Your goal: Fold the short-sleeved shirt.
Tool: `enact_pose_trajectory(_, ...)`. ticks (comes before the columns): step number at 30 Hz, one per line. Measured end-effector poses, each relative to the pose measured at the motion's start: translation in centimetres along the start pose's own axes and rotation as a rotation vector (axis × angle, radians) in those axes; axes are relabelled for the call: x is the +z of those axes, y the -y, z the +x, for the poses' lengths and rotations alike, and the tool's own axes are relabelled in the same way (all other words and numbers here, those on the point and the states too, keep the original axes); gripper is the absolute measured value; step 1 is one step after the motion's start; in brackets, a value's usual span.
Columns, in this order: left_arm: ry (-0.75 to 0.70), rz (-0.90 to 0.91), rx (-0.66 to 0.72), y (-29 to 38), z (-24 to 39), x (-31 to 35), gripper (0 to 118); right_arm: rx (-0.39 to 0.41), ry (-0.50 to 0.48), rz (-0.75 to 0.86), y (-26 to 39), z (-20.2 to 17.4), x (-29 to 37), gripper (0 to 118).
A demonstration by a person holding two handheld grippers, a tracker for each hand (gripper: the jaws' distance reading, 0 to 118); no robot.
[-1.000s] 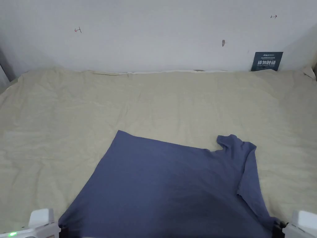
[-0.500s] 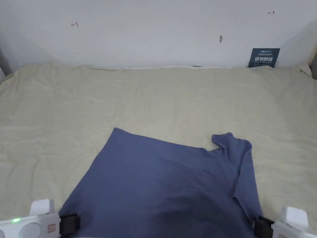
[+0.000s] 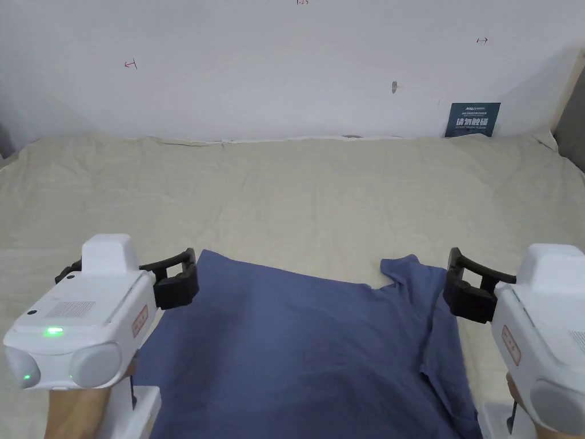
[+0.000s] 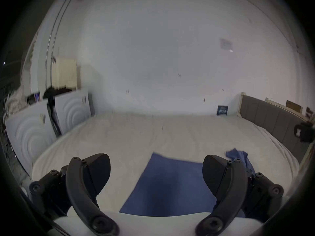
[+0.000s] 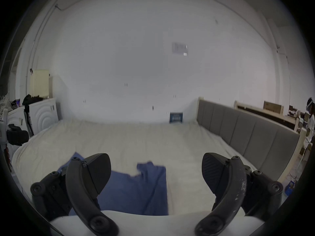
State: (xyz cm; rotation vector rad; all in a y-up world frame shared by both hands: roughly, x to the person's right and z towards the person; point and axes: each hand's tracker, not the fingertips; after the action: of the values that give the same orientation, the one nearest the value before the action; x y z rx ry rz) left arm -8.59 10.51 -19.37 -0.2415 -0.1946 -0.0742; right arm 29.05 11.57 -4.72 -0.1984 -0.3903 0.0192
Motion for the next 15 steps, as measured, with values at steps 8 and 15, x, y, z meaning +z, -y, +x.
enact_pose_trajectory(8, 0.034, 0.104, -0.018, 0.4, 2.6, 0.4, 0, 0.009, -0.009, 0.088, -0.7, -1.2, 0.8, 1)
enact_pose_trajectory(15, 0.088, 0.076, -0.001, 0.4, 2.4, -1.6, 0, 0.007, 0.002, 0.092, -0.6, -0.8, -0.8, 1)
